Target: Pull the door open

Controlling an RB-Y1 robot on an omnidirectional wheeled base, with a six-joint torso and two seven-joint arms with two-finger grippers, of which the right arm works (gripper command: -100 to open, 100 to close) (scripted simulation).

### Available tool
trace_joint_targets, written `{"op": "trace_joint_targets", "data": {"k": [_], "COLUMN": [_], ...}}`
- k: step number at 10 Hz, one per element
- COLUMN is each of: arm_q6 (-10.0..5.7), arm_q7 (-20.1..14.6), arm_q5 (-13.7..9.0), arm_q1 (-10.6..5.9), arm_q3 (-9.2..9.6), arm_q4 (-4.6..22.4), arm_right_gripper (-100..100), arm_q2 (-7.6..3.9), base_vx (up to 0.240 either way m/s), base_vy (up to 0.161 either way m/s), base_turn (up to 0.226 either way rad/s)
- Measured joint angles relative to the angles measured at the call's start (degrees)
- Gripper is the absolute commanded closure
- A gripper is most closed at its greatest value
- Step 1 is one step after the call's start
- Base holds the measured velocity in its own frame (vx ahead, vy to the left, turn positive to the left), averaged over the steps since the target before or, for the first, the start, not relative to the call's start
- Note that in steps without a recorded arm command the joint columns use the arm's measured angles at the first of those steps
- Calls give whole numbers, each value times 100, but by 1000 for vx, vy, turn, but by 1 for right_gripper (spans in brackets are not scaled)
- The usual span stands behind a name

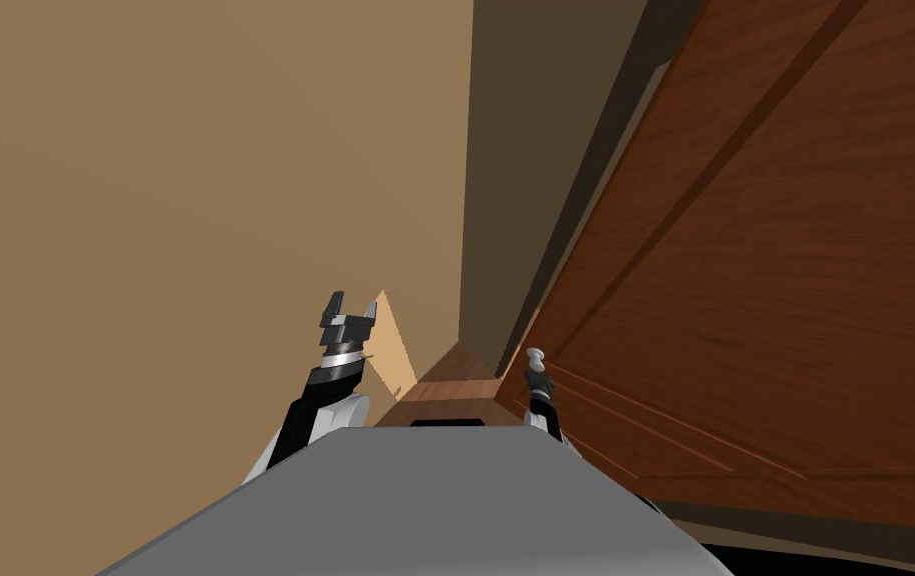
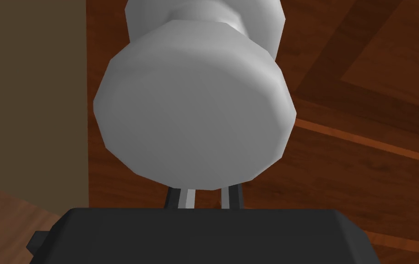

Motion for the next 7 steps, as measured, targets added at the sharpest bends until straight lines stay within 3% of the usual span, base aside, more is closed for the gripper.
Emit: {"op": "trace_joint_targets", "data": {"k": [3,5,6,7], "arm_q6": [-110,-101,-60,-22], "arm_q7": [-265,-536,-689,-783], "arm_q5": [-67,-112,-147,-173], "arm_q1": [-112,-114,-148,-144], "arm_q3": [5,17,20,20], "arm_q4": [228,238,255,238], "arm_right_gripper": [100,100,-100,-100], "arm_q2": [-22,-44,-55,-50], "base_vx": [-20,-25,-97,-144], "base_vy": [-5,4,30,49], "base_turn": [59,71,20,-14]}}
